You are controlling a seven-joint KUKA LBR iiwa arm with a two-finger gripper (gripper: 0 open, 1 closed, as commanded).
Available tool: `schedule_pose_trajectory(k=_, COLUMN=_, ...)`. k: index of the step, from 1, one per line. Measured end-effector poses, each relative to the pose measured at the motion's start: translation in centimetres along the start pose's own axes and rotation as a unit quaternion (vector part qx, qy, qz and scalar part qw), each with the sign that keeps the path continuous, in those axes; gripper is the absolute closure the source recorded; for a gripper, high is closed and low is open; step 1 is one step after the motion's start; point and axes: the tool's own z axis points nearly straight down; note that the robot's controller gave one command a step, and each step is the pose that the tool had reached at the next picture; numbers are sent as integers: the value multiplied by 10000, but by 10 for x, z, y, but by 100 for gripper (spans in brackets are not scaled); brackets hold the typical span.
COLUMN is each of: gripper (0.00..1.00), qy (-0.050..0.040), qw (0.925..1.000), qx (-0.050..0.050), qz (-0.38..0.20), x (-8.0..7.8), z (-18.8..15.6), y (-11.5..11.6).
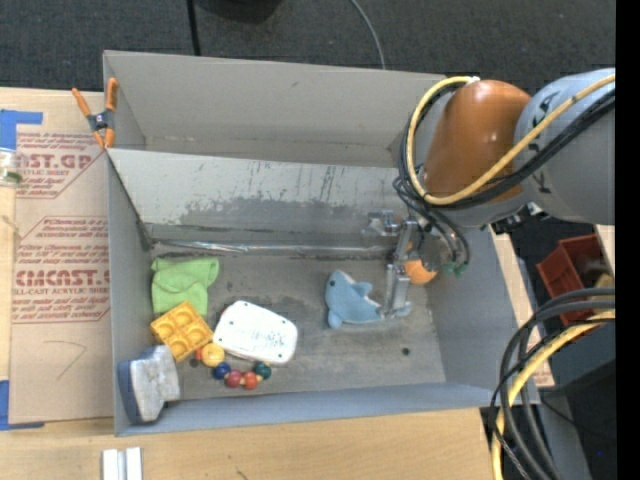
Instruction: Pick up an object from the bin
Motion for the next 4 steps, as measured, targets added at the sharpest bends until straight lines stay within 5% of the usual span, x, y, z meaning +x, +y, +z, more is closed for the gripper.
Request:
schedule_pose_trajectory(k=1, gripper=0, qy=-38, qw=10000, qx=3, qz=-2, x=-2, z=-5, y=0)
schedule_pose_trajectory(k=2, gripper=0, qy=-32, qw=10000, qx=4, qz=-79, x=23, z=70, y=8)
schedule_pose_trajectory(k=3, gripper=0, qy=14, qw=9983, qx=-6, qz=582, x=31, z=51, y=15)
schedule_pose_trajectory(k=4, gripper=0, qy=-51, qw=9967, qx=-4, qz=814, x=30, z=0, y=14)
